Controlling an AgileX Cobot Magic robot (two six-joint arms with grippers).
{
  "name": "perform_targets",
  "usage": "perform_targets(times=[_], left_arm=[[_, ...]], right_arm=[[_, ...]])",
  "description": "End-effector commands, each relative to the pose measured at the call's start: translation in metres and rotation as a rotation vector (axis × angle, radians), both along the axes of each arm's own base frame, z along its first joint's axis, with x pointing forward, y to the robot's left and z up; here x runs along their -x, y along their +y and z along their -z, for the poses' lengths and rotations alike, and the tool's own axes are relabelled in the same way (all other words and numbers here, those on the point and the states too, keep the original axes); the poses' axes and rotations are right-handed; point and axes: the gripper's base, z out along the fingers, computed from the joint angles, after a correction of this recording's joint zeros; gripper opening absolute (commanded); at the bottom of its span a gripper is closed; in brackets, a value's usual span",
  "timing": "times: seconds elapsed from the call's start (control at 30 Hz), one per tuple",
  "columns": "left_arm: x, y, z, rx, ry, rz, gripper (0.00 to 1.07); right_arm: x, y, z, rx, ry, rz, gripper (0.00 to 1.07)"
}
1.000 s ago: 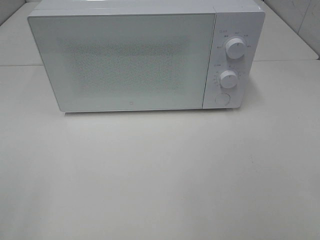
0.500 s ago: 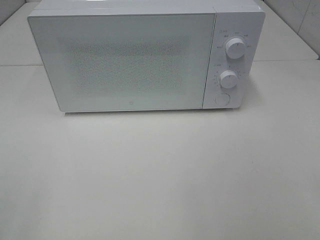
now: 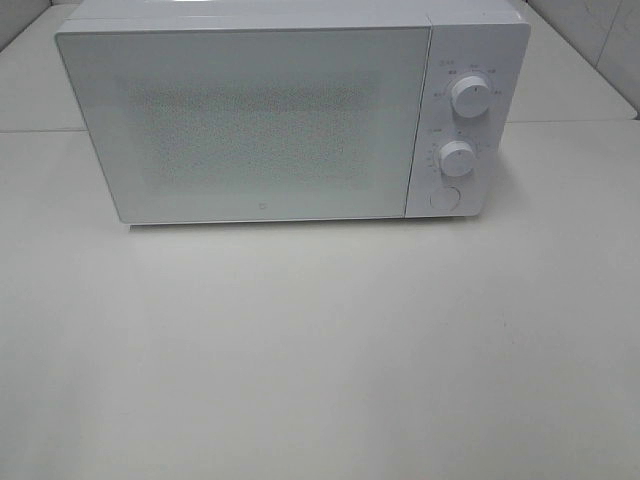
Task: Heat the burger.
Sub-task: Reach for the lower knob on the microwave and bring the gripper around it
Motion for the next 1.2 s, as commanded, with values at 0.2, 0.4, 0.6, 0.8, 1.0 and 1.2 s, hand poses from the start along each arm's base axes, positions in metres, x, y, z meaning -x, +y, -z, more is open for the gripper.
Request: perform_targets(times=[0.2,0.4,0.6,0.8,1.0,1.2], left_arm=[[0.002,0.0,-0.001,0.009,-0.028,-0.004,1.0],[0.002,0.0,-0.001,0.009,-0.028,-0.004,1.0],[0.002,0.0,-0.001,0.009,-0.028,-0.004,1.0],[0.002,0.0,-0.001,0.008,-0.028,-0.004,1.0],[0.002,0.0,-0.001,0.008,-0.028,-0.004,1.0],[0.002,0.0,-0.001,0.008,-0.028,-0.004,1.0]], right_arm=[[-0.027,-0.003,-0.028,0.01,-0.138,0.01,0.96],[-0.054,-0.005,-0.042,0.006,-0.243,0.015,0.96],[-0.092,-0.009,-0.04,0.019,-0.353,0.028,0.96],[-0.113,-0.012,-0.025,0.009,-0.393,0.054,0.96],[-0.131,-0.017,-0.001,0.008,-0.431,0.089,0.96],[-0.144,-0.02,0.014,0.023,-0.474,0.112,0.96]])
